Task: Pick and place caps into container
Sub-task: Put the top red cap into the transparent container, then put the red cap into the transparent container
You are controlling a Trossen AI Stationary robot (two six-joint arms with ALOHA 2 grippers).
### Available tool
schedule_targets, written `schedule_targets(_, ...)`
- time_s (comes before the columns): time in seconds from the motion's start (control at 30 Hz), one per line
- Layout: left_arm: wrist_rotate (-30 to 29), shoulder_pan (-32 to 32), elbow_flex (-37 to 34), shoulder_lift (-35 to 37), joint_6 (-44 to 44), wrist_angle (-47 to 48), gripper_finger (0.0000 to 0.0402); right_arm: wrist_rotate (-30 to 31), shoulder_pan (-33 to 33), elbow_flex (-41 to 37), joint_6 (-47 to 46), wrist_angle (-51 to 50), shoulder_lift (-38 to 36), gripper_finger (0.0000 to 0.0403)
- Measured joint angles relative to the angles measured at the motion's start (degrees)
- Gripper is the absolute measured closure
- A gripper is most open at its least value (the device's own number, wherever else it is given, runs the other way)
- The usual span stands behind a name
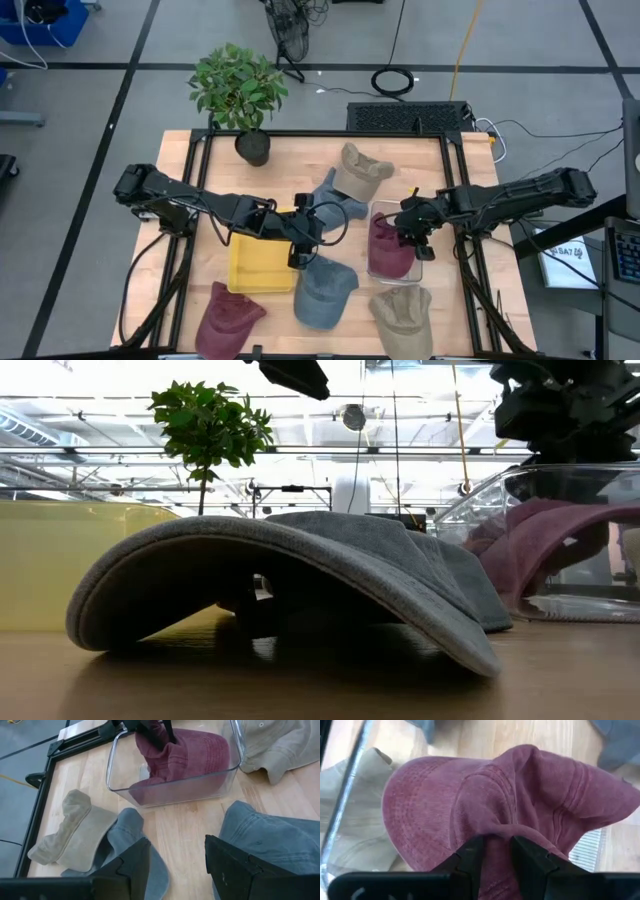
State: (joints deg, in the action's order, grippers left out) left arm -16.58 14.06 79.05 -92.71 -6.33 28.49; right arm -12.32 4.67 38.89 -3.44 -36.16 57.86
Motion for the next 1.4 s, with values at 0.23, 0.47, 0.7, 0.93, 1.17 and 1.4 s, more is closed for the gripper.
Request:
schedule_targets(0.23,0.0,0.0,0.0,0.0,0.6,0.0,0.0211,0.1,0.0,0.0,0.0,0.0,0.0,0.0309)
schedule_targets(0.47,0.0,-0.1,0.0,0.0,0.6,0.0,0.0211,6.3,-0.1,0.0,3.1,1.9,-5.0,0.0293)
schedule_targets(0.7,0.0,-0.1,0.0,0.0,0.6,0.1,0.0211,4.7,-0.1,0.0,4.0,2.5,-12.5,0.0276)
schedule_targets(0.93,0.1,0.0,1.5,3.3,4.0,12.5,0.0211,4.8,0.1,0.6,8.1,17.9,-20.5,0.0287)
schedule_targets(1.17,-0.2,4.7,3.5,12.1,13.7,25.2,0.0219,4.8,1.9,-2.2,14.4,27.5,-25.3,0.0367)
schedule_targets(1.4,0.4,10.3,4.1,15.9,32.0,42.1,0.0308,4.8,1.9,-10.8,16.6,34.9,-26.1,0.0393)
